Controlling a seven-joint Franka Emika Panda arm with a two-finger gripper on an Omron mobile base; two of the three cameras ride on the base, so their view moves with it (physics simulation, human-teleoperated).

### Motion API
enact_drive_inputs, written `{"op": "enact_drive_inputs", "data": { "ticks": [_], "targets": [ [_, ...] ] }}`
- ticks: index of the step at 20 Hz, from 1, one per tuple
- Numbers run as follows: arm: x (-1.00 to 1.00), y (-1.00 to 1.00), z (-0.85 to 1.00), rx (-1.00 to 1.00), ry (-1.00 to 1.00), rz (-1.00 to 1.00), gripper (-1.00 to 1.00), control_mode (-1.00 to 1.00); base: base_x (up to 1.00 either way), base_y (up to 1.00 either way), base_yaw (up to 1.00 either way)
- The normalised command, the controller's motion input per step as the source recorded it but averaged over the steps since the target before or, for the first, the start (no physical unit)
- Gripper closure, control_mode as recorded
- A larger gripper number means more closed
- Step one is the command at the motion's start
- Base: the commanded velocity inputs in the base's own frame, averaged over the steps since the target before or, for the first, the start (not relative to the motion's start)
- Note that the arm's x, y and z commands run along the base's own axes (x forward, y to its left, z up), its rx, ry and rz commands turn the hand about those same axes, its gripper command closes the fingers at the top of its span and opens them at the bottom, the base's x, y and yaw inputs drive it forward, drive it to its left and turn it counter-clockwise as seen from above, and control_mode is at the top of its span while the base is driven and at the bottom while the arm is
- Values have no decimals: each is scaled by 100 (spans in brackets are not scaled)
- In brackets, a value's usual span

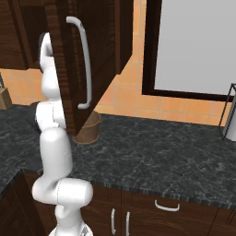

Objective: Open the cabinet, pick up the bread from the cabinet and place it in the basket. Then move the basket to the dining counter.

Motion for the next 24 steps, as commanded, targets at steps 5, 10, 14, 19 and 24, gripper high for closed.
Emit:
{"op": "enact_drive_inputs", "data": {
  "ticks": [5, 10, 14, 19, 24],
  "targets": [
    [-1, 0, -11, 1, -18, 0, 100, -100, 0, 0, 0],
    [-58, 0, 30, 0, -13, -2, 100, -100, 0, 0, 0],
    [-100, -8, 12, 0, -16, -1, 100, -100, 0, 0, 0],
    [-100, -19, 16, 1, -16, 0, 100, -100, 0, 0, 0],
    [-100, -9, 24, 4, 2, 0, 100, -100, 0, 0, 0]
  ]
}}
